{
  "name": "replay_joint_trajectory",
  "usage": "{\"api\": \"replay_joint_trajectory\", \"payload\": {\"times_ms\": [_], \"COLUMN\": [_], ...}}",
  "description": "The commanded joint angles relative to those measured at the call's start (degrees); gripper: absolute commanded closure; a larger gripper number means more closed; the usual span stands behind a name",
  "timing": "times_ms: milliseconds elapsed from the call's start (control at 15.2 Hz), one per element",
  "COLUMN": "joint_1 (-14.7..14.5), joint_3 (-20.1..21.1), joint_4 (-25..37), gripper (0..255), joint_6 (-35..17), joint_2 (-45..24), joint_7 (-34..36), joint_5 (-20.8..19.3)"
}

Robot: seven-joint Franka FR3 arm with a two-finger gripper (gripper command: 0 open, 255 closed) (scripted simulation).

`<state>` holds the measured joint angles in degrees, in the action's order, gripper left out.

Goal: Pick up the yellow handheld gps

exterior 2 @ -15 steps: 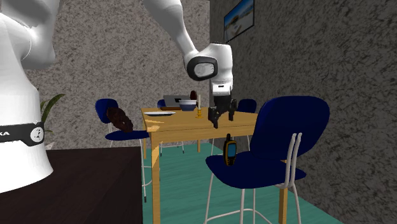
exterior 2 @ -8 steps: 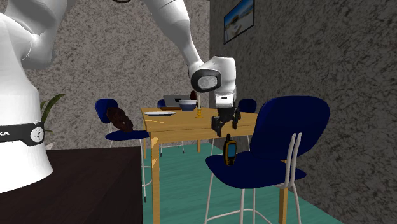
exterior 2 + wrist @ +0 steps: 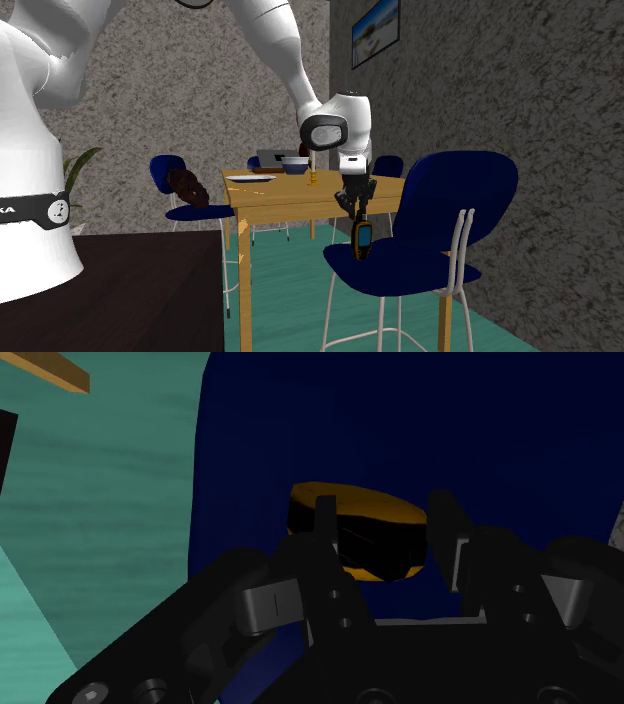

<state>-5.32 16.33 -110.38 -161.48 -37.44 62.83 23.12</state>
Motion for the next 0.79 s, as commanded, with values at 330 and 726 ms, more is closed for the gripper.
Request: {"api": "replay_joint_trajectory", "payload": {"times_ms": [330,726], "joint_1": [0.0,-0.2], "joint_3": [-0.1,-0.5], "joint_4": [-0.3,-1.1], "gripper": [255,255], "joint_6": [0.4,3.3], "joint_2": [0.6,4.5], "joint_7": [0.2,1.6], "joint_5": [0.0,-0.4]}}
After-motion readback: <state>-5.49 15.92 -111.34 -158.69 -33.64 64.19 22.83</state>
